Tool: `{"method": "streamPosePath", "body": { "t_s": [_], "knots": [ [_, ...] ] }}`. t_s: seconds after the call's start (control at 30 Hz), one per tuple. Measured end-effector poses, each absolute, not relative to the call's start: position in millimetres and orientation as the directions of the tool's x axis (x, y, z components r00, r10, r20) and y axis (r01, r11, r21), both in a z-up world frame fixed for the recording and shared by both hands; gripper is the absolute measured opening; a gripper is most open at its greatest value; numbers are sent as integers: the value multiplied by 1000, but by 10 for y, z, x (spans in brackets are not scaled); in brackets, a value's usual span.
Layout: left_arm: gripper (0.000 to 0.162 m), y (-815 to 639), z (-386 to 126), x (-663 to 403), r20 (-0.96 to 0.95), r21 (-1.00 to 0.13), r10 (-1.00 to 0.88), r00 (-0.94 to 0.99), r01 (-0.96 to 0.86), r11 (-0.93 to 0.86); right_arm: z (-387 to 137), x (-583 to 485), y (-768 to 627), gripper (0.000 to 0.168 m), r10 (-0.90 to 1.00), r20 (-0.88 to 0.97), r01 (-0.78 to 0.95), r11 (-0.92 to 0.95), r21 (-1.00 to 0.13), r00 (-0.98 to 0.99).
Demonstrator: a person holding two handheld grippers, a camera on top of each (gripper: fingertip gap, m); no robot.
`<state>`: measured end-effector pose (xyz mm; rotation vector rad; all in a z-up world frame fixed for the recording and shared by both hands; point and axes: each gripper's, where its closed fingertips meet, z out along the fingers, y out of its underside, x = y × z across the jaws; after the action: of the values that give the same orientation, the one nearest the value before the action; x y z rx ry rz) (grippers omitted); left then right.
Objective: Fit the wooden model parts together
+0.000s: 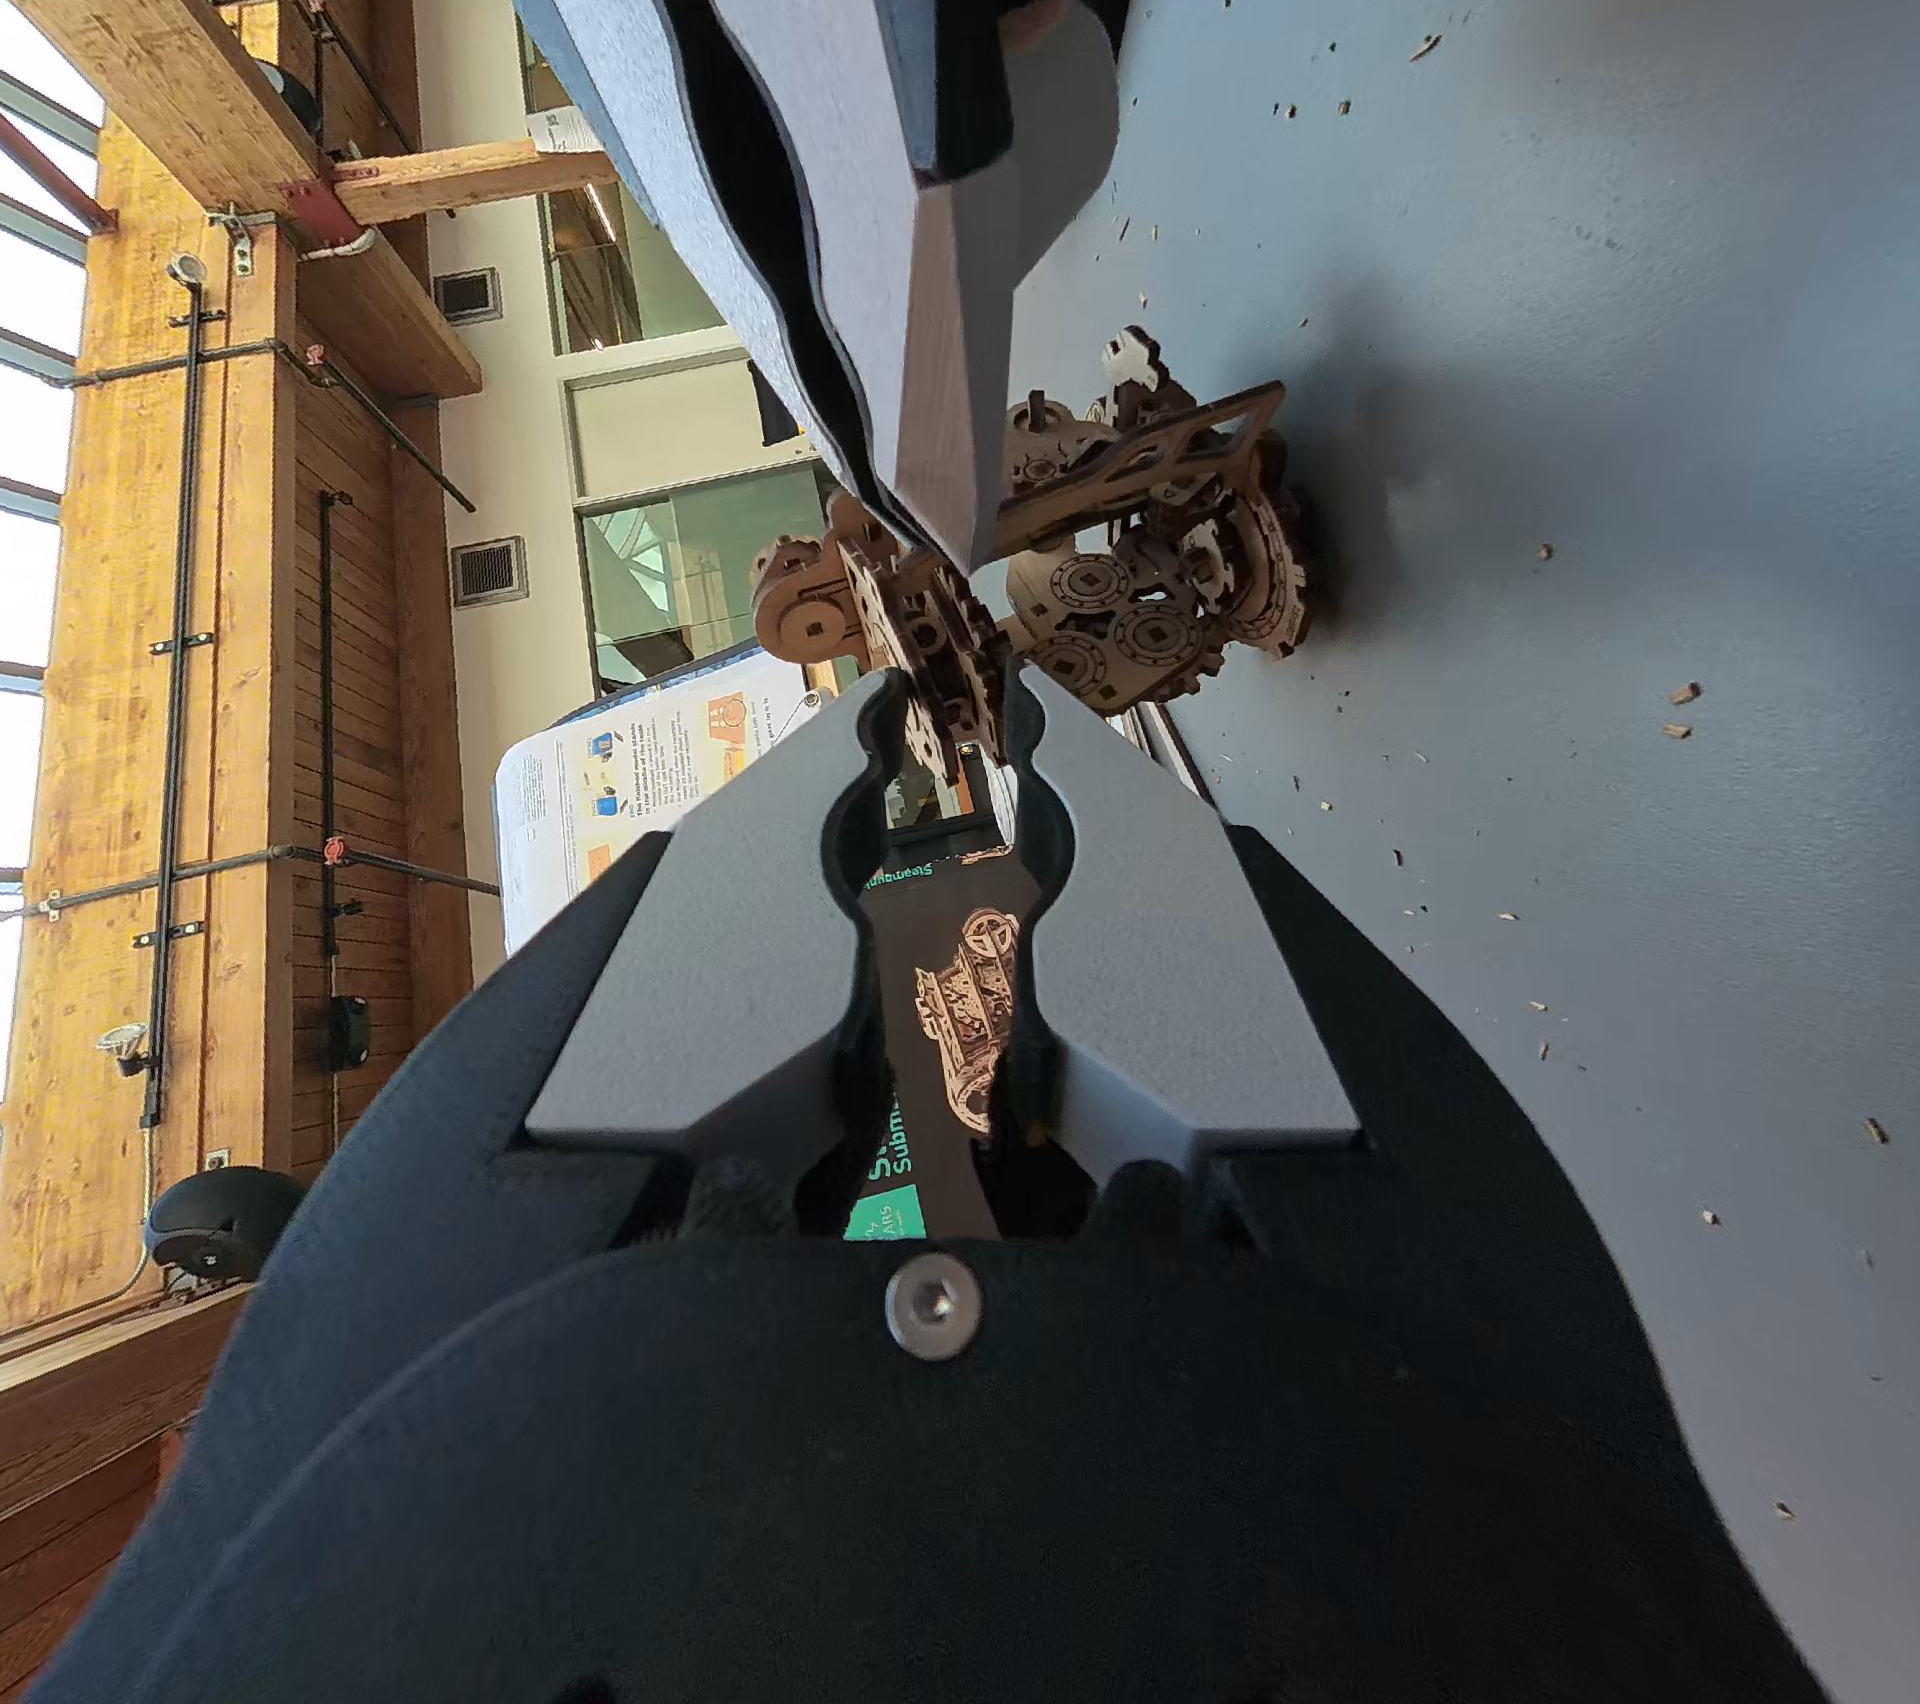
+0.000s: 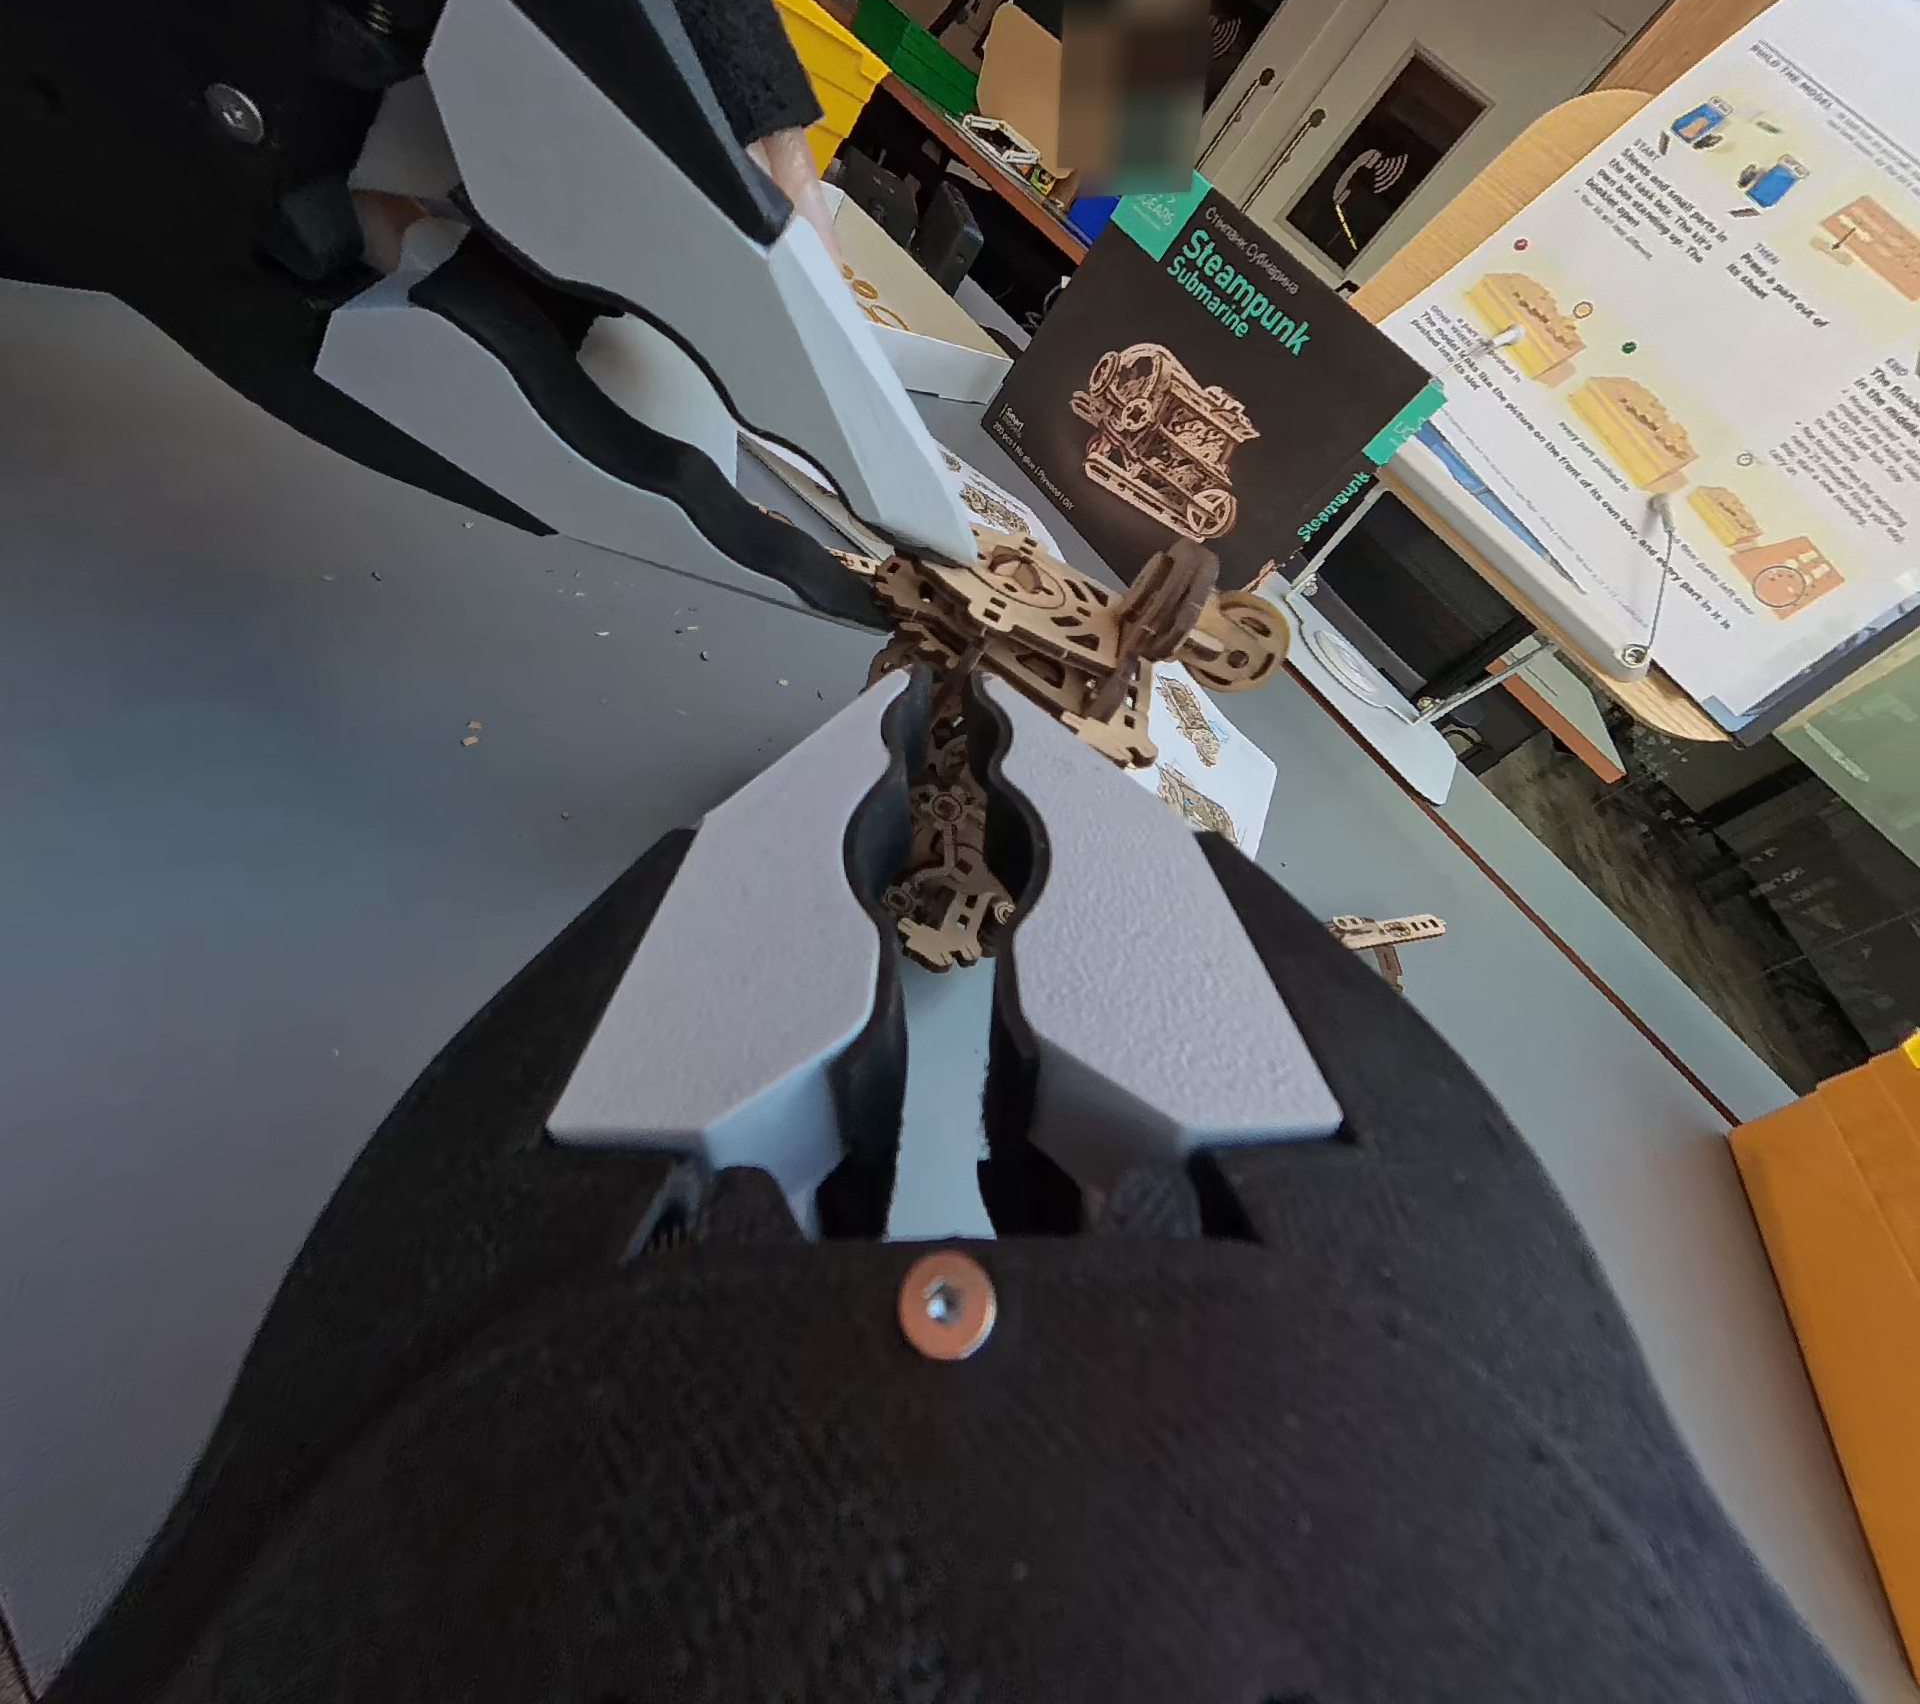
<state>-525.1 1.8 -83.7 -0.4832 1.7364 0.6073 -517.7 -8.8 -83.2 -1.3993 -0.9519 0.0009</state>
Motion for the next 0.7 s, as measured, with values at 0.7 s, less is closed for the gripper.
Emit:
{"method": "streamPosePath", "body": {
  "t_s": [0.7],
  "knots": [
    [13,-39,-843,-5168,-980,105,-21,-200,-602,792,-828,-5126,-79,5,465,629,573,277,-771,623]
  ]
}}
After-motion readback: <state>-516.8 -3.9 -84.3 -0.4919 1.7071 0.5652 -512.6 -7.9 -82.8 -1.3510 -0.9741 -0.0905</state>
